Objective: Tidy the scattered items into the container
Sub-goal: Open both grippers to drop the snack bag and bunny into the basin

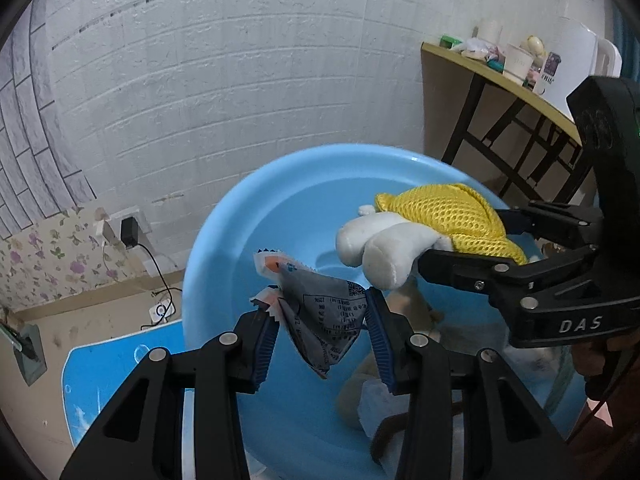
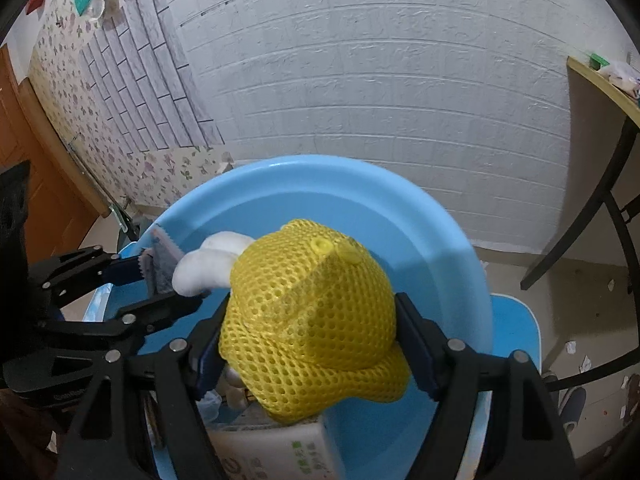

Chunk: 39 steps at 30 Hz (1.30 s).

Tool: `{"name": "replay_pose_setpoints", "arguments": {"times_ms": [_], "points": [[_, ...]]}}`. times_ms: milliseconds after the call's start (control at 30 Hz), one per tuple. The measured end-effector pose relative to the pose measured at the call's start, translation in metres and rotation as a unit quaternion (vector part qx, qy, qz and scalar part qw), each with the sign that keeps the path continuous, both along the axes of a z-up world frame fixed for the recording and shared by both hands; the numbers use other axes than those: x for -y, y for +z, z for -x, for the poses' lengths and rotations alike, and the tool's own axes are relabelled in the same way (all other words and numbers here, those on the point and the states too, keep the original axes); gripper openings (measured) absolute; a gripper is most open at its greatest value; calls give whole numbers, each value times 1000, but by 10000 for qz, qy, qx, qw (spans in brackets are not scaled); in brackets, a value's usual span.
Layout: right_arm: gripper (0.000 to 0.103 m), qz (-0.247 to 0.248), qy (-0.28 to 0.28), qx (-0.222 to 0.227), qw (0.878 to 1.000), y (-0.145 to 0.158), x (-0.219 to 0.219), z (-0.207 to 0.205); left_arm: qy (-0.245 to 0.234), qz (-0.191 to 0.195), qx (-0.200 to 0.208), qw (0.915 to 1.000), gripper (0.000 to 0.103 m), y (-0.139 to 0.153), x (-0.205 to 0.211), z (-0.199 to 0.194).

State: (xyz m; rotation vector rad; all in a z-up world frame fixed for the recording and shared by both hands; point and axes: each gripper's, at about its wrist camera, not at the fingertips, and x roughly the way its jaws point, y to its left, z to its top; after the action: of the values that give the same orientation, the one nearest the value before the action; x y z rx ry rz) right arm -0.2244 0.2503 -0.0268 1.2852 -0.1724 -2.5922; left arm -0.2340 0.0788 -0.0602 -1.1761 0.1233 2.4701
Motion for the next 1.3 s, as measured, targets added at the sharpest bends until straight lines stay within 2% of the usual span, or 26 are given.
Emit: {"name": "replay_pose_setpoints", "arguments": {"times_ms": [100,233,567,667,933,1067,1300], "points": [[78,9,-17,41,10000,-2,-2,3,-38,4,19,10000,43,-2,-2,1],[79,-64,-59,55,9999,-1,1,6,-90,-111,-1,9999,50,-1,0,1],[82,-87,-19,-142,9999,14,5,-4,14,-129,-154,9998,52,9,4,-6],[82,-14,-52,-98,9999,18,6,-8,65,-131,-224,9996,57,14,8,-11],[82,-219,-268,-222,9992,35,7,-24,246,-228,-497,9982,66,28,29,-41],[82,-180,-358,-159,9991,39,6,-34,300,-215,-593,9976,67,36,40,-57],[82,-284,-434,-302,9982,54,14,-59,588,-208,-713,9955,71,44,64,-86]]}}
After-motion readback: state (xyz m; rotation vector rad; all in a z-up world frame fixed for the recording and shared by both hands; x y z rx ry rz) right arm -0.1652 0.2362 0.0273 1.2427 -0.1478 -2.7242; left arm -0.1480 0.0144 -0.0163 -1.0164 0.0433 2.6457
